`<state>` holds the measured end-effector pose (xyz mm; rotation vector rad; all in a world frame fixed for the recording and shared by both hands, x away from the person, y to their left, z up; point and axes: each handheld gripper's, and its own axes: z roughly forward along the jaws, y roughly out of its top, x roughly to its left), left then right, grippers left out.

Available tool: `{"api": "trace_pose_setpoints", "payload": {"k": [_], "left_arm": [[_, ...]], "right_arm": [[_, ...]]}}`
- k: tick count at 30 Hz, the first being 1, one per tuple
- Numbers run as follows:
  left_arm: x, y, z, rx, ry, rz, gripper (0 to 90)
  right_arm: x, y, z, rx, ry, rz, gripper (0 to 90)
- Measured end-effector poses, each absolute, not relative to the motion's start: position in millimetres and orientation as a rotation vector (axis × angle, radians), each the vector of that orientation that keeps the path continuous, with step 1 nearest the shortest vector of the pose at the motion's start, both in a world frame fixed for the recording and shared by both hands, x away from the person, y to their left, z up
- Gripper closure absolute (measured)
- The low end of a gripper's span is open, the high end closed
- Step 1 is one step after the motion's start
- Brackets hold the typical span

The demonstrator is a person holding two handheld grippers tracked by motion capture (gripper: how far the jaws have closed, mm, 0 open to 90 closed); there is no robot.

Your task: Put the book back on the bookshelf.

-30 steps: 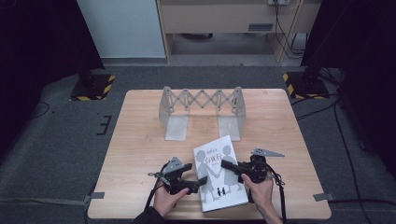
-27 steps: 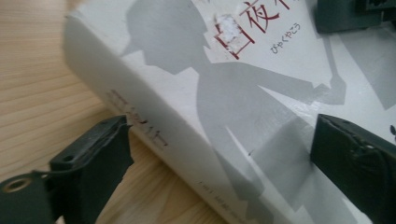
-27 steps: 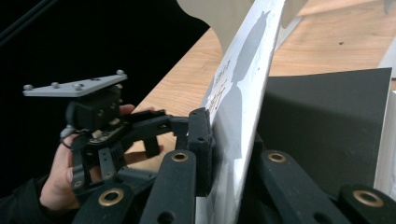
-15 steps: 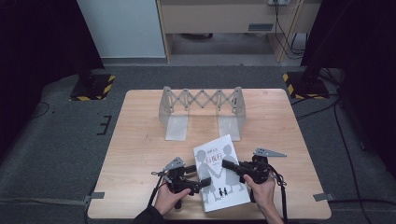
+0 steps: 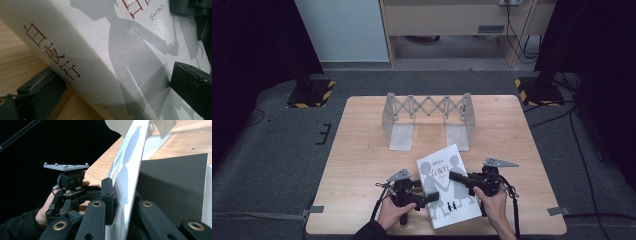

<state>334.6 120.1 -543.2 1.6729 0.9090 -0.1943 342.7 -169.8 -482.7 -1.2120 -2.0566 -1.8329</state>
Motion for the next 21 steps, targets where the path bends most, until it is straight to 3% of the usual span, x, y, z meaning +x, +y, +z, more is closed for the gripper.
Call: {"api": "trace_pose_setpoints", "payload": {"k": [4, 15, 21], "left_arm": [[336.3, 119.3, -546.0, 1.676, 0.942, -0.208, 0.2], [337.5, 116.2, -547.6, 1.709, 1.011, -0.228, 2.3], [337.5, 115.0, -547.8, 1.705, 1.017, -0.223, 2.8]], "right_arm": [[346.9, -169.5, -489.2, -1.251, -2.082, -1.818, 77.1], [347.2, -160.5, -505.6, -1.289, -2.315, -1.761, 50.8], [347.0, -160.8, -506.2, -1.335, -2.347, -1.731, 43.3]]}}
